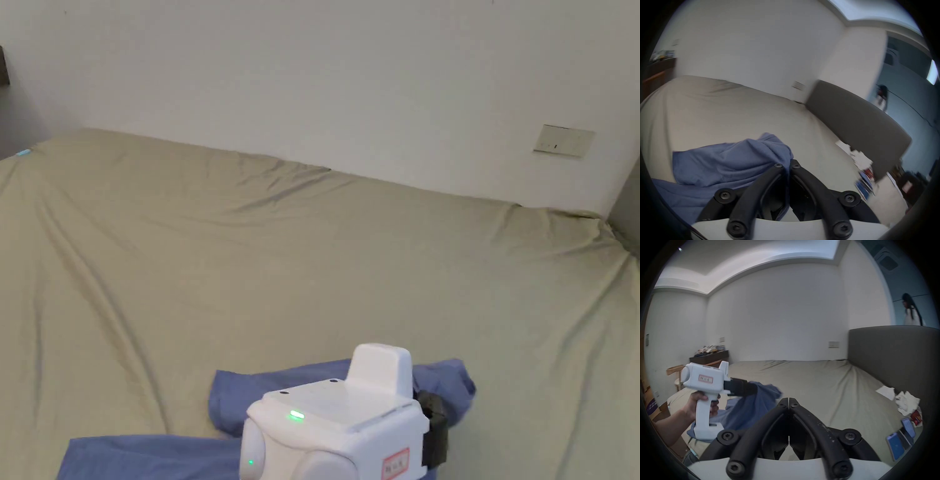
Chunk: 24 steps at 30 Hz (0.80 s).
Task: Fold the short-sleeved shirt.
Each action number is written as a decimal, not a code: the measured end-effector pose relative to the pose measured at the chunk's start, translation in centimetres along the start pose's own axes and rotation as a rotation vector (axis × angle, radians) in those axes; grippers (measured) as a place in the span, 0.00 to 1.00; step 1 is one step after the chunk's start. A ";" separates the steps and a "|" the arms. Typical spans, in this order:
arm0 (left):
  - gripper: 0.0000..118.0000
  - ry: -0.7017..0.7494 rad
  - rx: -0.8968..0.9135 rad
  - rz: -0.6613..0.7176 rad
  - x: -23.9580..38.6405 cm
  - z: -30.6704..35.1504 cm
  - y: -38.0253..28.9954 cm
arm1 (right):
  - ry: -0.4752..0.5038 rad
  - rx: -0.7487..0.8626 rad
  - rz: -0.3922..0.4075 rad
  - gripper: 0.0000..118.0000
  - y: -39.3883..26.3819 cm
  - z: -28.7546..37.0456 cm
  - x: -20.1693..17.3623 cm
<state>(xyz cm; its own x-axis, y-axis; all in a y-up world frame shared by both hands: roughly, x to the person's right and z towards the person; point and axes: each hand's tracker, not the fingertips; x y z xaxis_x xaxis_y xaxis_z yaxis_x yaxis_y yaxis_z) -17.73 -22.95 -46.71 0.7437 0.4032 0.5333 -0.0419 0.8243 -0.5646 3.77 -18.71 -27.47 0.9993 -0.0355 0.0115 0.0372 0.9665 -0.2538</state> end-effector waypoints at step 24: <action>0.76 0.011 -0.309 0.010 3.0 3.1 -13.9 | -0.002 -0.094 -0.054 0.00 -3.4 0.0 2.3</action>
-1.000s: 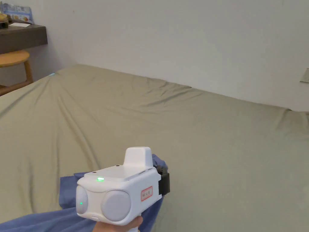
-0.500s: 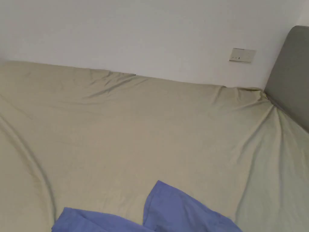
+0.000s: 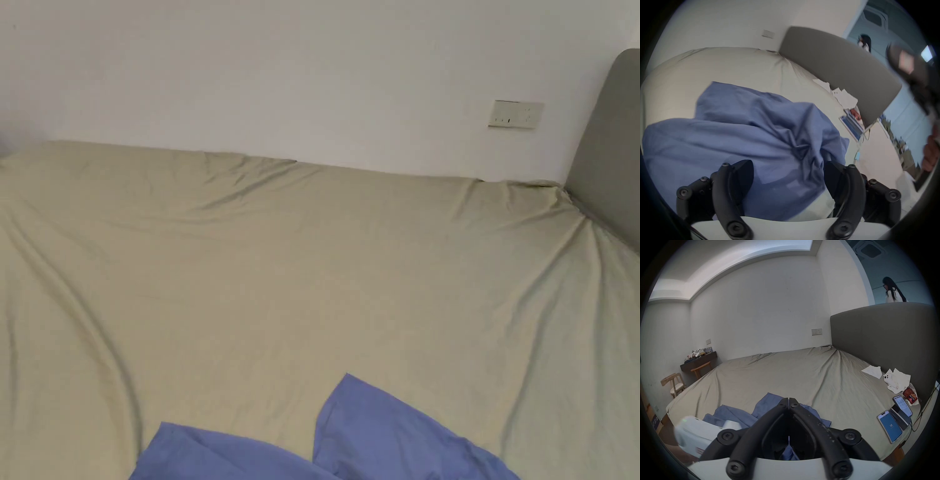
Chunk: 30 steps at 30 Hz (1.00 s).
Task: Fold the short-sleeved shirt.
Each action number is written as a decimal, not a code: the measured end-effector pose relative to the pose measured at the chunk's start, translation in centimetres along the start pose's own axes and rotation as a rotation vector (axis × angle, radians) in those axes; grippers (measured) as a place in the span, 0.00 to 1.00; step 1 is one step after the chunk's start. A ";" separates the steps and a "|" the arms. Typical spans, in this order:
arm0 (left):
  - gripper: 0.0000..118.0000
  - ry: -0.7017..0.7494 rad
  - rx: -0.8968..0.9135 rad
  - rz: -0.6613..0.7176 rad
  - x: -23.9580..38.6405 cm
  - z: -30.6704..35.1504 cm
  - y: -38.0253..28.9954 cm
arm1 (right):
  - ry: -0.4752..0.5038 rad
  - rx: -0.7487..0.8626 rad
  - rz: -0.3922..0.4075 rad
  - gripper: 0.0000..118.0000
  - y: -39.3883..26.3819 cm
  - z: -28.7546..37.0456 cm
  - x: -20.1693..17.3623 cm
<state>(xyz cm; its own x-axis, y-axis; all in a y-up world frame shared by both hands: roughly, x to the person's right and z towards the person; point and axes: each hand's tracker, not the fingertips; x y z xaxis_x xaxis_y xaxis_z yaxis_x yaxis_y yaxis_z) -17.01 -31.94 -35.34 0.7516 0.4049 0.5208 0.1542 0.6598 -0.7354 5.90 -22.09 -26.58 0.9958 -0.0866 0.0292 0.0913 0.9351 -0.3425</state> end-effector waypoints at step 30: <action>0.00 0.565 0.335 0.102 -10.7 13.6 2.5 | 0.077 -0.064 0.036 0.00 -0.6 -2.6 -2.5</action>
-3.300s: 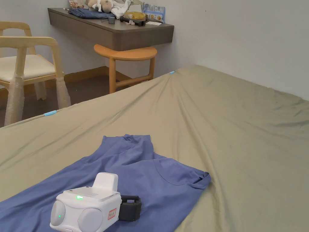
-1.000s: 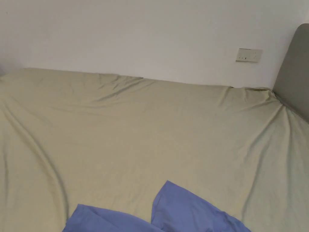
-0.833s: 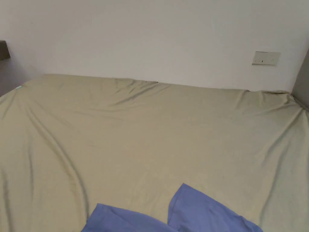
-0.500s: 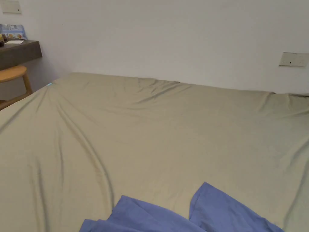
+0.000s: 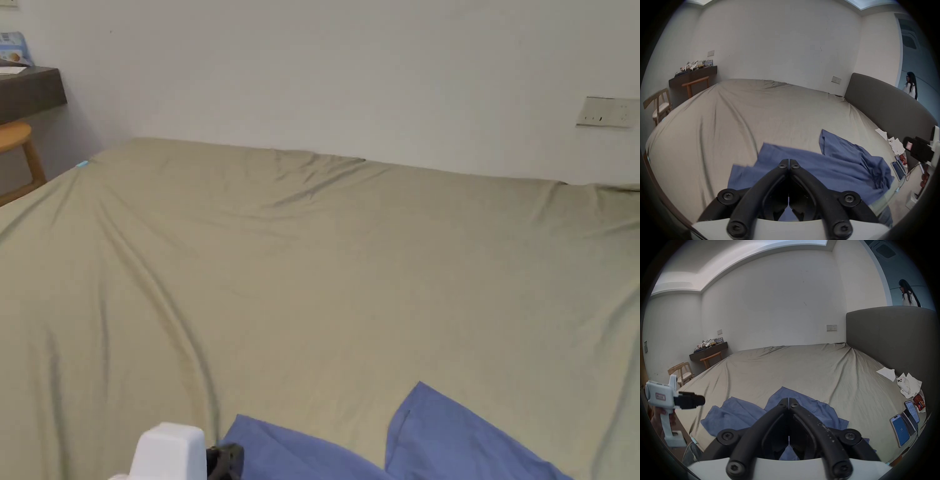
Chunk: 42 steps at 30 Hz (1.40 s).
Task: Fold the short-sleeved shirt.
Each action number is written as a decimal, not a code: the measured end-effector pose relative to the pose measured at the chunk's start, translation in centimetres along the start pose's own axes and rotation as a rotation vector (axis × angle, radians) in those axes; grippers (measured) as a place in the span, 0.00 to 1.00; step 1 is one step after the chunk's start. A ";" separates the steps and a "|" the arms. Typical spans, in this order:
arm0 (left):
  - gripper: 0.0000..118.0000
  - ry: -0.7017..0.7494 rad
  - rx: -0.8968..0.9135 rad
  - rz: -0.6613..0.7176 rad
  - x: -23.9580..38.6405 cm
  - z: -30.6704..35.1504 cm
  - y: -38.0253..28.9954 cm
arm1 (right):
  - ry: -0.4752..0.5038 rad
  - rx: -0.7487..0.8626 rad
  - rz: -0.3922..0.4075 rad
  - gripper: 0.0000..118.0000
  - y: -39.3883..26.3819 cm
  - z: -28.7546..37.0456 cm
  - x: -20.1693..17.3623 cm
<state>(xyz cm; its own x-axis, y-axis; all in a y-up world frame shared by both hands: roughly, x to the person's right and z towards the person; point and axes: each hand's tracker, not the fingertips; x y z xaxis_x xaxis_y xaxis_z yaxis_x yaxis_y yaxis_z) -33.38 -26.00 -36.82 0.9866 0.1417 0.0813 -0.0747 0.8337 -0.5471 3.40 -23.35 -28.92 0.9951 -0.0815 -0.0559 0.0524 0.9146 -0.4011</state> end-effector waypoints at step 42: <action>0.10 -0.024 -0.202 0.000 -1.3 -7.2 0.4 | 0.048 -0.484 0.057 0.82 -0.3 -24.0 11.2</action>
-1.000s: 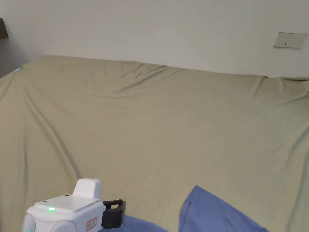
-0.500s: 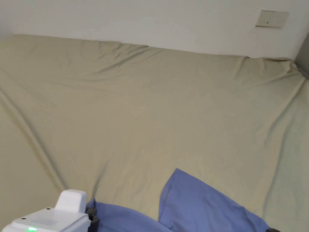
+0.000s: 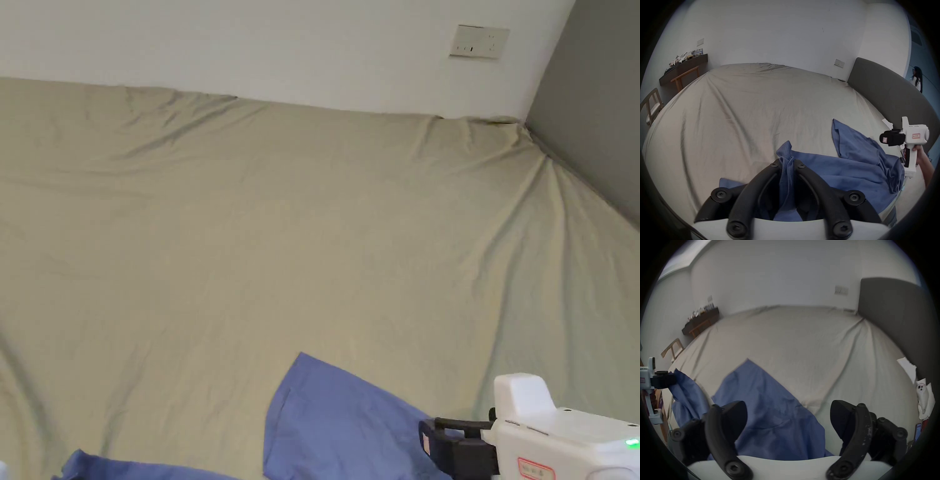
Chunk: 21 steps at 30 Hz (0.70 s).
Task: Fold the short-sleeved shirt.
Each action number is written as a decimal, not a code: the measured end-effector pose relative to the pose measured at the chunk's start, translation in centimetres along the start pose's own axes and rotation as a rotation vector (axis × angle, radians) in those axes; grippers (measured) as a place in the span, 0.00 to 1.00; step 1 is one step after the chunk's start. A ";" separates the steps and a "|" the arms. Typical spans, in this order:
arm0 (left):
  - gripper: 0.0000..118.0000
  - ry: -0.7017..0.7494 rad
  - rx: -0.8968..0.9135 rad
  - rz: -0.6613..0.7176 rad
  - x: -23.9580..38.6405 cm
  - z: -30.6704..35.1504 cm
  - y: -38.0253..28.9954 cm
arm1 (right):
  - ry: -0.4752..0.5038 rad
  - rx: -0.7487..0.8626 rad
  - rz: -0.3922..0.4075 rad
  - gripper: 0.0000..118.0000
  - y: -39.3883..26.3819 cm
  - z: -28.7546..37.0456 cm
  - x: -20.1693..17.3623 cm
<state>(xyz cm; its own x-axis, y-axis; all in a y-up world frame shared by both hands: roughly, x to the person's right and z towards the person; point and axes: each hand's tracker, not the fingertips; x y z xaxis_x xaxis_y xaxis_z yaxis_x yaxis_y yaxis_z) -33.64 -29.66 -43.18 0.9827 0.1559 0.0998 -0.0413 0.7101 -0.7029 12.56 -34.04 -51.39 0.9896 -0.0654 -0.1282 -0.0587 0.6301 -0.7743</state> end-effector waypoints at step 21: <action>0.10 -0.043 0.165 0.001 -0.1 5.5 4.7 | -0.050 0.171 0.180 0.04 3.9 11.4 -5.3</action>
<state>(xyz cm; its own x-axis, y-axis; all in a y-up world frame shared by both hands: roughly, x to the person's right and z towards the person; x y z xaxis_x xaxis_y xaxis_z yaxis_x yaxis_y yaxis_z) -34.93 -22.60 -42.64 0.9741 0.1839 0.1316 -0.0752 0.8124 -0.5782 8.55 -22.42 -46.71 0.9707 0.0951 -0.2207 -0.2156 0.7504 -0.6249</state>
